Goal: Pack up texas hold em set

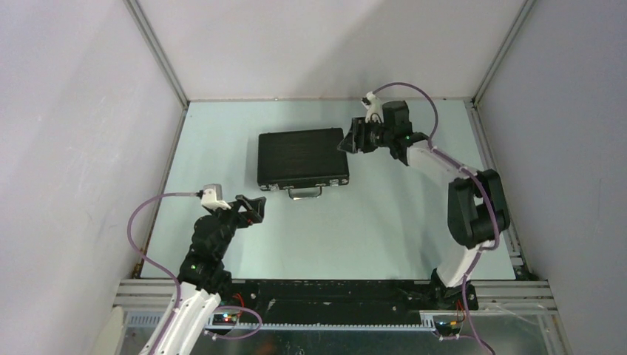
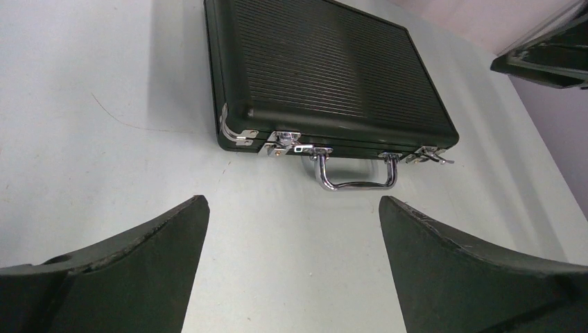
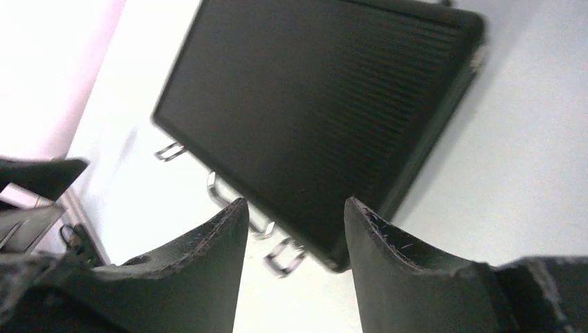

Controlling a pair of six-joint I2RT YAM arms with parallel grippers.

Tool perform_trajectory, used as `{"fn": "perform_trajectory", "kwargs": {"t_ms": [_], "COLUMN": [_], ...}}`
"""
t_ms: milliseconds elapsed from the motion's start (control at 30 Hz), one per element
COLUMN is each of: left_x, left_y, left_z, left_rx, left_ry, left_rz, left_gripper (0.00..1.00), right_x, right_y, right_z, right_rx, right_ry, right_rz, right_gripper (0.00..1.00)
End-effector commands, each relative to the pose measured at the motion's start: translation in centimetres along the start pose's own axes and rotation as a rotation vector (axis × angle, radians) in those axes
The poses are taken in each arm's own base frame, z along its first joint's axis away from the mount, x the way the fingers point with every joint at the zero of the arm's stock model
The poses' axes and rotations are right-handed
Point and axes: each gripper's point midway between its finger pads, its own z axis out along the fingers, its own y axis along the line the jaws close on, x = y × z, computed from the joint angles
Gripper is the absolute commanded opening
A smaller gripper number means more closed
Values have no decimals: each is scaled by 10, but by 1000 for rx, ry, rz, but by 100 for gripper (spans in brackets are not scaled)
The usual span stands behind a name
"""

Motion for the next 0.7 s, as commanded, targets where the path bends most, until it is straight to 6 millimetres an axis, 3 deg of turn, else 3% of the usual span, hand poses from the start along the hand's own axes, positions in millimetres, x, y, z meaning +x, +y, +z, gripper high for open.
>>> {"fn": "perform_trajectory", "kwargs": {"t_ms": [0,167,200,233,267,367,500,667], "left_x": [-9,-8,-8,-9,-8,-9,-17,-64], "left_y": [-6,-6,-5,-5,-4,-2,-2,-6], "left_z": [2,2,2,2,3,5,9,13], "left_rx": [29,28,25,22,13,-15,-48,-85], "left_ry": [-34,-30,-27,-29,-22,-7,-12,-151], "left_rz": [13,6,4,1,-1,-19,-65,-118], "left_gripper": [100,100,100,100,100,100,100,100], "right_x": [-14,-7,-11,-5,-8,-4,5,13], "right_y": [35,37,29,33,24,4,1,0], "right_z": [-25,-35,-37,-34,-36,-37,-28,-10], "right_rx": [-42,109,186,213,300,419,268,95], "right_ry": [-68,-74,-96,-85,-104,-107,-83,-70], "right_rz": [-87,-138,-171,-192,-212,-182,-30,37], "right_gripper": [58,68,74,89,94,99,99,99]}}
